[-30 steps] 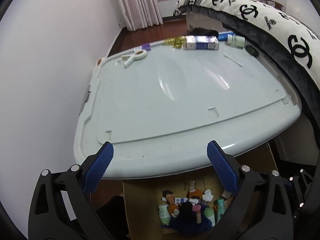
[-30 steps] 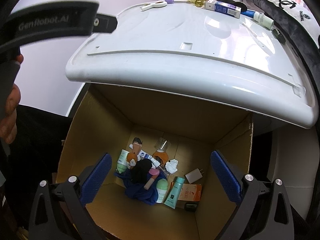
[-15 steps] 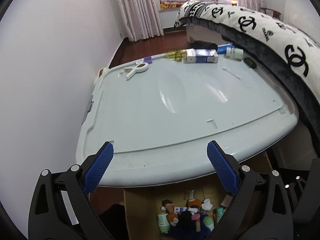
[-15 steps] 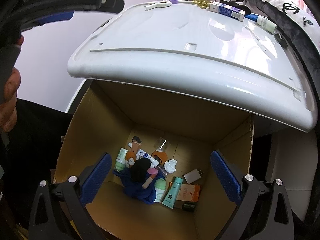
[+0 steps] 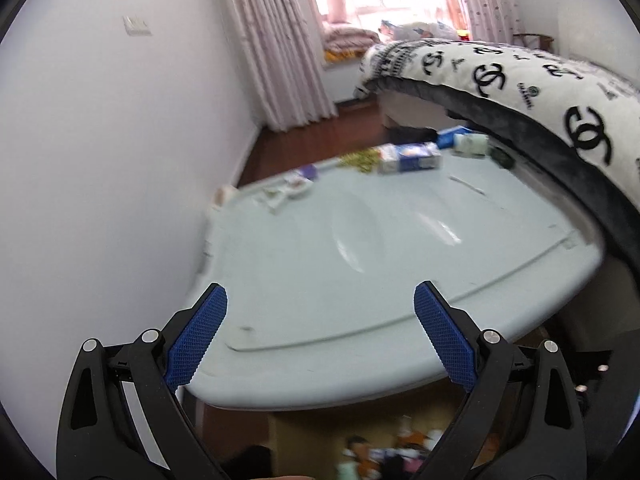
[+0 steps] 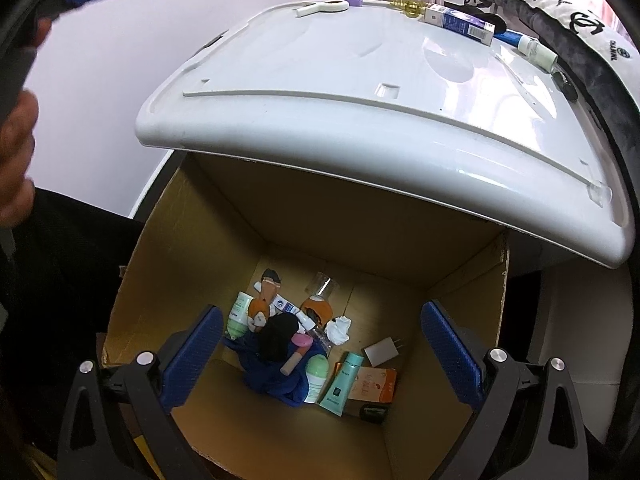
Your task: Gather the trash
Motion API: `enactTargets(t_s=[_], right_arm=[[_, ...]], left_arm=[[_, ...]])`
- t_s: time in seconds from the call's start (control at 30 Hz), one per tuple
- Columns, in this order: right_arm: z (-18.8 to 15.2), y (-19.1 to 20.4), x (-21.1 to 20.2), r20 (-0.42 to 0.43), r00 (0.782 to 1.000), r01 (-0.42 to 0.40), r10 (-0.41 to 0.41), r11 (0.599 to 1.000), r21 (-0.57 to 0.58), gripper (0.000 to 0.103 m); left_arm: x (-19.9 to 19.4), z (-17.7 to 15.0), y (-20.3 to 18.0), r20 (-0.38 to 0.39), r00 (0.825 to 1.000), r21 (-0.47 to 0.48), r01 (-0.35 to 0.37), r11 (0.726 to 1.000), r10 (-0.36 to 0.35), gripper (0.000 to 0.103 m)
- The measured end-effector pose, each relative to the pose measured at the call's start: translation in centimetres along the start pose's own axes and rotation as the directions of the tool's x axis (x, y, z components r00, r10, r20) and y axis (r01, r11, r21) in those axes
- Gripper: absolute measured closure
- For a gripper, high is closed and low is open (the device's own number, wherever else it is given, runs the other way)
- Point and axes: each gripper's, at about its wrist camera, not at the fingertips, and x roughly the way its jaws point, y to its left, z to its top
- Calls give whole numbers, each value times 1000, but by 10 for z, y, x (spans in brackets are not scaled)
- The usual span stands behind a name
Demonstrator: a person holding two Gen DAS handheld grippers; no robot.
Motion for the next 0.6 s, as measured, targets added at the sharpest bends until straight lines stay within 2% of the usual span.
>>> enactTargets(t_s=[0.07,0.1,0.3,0.5,0.6], right_arm=[[0,1,-1,2,1000,3,-3,1000,-7,5],[0,1,-1,3,1000,5,-4,1000,-10,5],[-1,2,-1,6,1000,12,-12,1000,-19,5],[-1,2,-1,4,1000,15,-15,1000,-23,5],[-1,1,0,4,1000,17,-17,1000,-22,5]], left_arm=[[-8,0,-3,66,993,28,-102,994,100,11],[-10,-1,-3,82,992,30,-102,994,99,11],[-7,2,3,51,999,-10,-11,1000,11,11],[-6,3,4,45,995,-40,87,995,-85,11],[-7,2,1,38,995,-38,92,995,-91,11]])
